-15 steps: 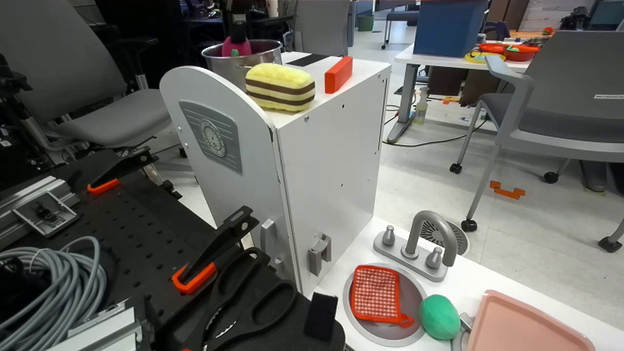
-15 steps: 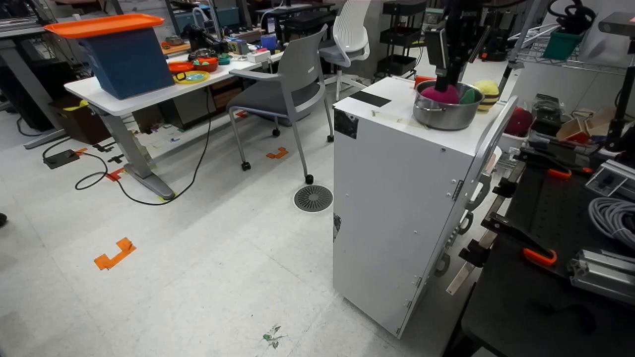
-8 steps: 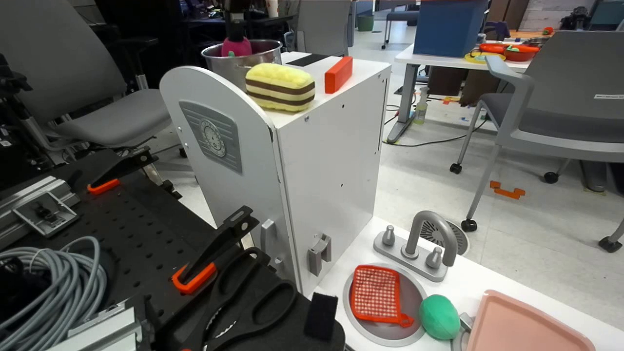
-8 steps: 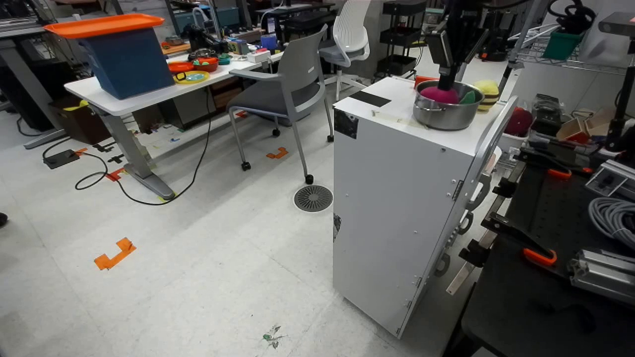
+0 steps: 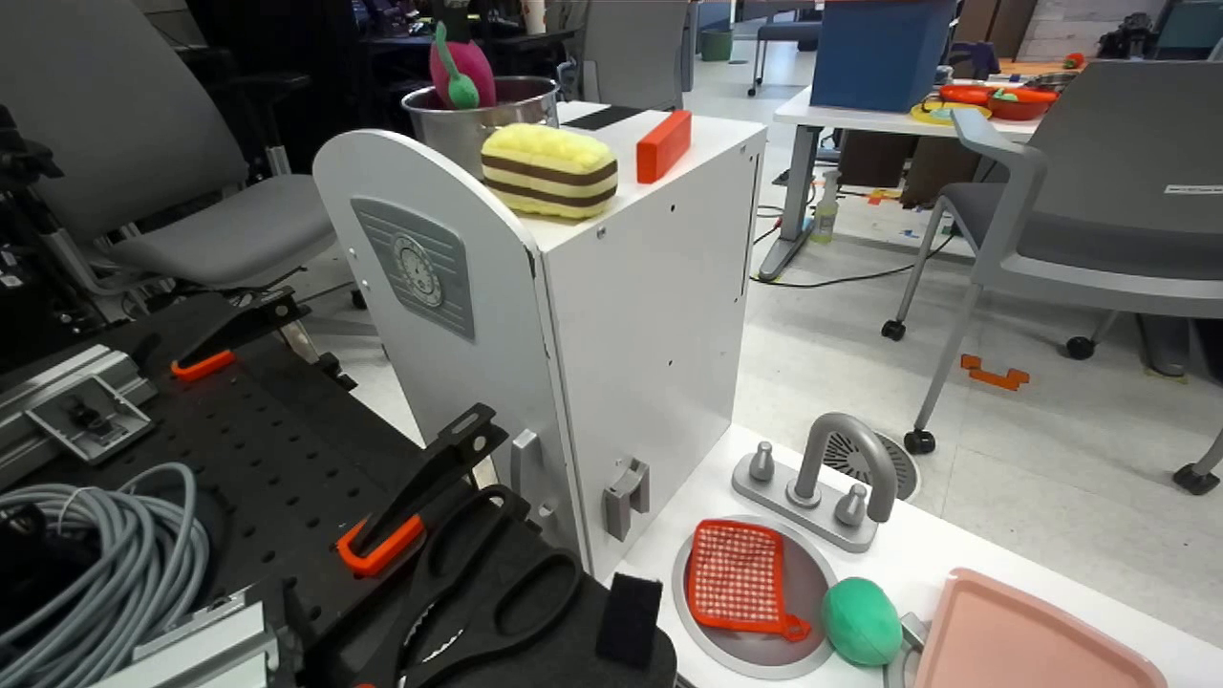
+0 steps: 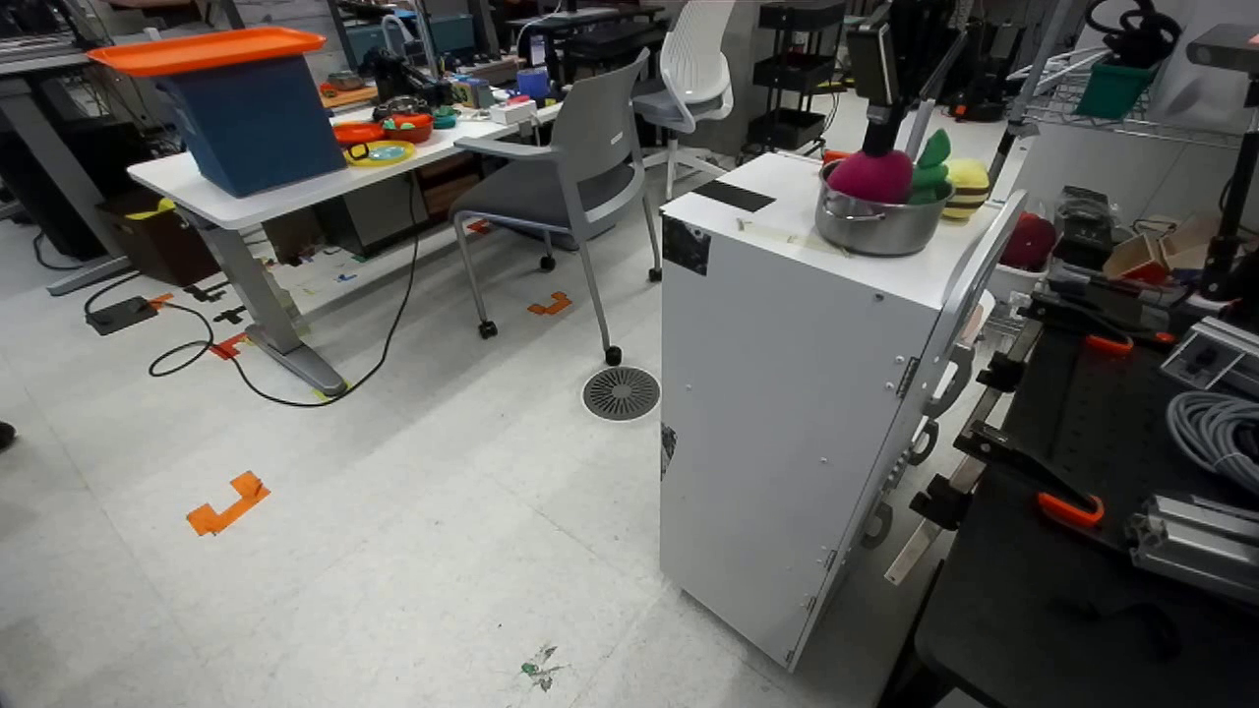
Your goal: Remove the purple plushy from the pot and put it in the sink
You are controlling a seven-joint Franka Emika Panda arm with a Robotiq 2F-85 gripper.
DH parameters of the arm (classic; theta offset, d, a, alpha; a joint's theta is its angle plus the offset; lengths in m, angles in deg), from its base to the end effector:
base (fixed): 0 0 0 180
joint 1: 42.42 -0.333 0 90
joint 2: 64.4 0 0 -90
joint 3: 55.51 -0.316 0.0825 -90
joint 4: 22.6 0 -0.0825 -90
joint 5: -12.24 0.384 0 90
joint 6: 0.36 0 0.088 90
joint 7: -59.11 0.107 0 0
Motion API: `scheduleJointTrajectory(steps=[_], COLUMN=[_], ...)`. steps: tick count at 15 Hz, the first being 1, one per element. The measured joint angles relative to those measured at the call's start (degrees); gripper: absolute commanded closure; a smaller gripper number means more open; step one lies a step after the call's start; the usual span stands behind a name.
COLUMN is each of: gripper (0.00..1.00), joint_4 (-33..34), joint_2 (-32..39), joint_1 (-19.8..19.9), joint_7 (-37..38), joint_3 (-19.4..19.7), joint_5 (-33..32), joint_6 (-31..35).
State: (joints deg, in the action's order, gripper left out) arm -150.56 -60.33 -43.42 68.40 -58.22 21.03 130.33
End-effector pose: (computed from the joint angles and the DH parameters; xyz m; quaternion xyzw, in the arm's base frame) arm 0.5295 0.0379 0.3378 -0.9932 0.0991 0.0183 0.0575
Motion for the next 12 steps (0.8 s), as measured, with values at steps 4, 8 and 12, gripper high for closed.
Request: scheduleJointTrajectory(steps=[4, 8, 12], gripper=[1.0, 1.0, 1.0], joint_4=[-0.2, -0.9, -1.8], joint_2=[-2.8, -4.9, -7.4], joint_1=[-0.7, -1.0, -0.8], joint_7=[-1.1, -1.9, -1.9], joint_3=[-0.4, -0.5, -0.1], joint_5=[0.0, 0.2, 0.2], joint_6=[-0.1, -0.1, -0.1])
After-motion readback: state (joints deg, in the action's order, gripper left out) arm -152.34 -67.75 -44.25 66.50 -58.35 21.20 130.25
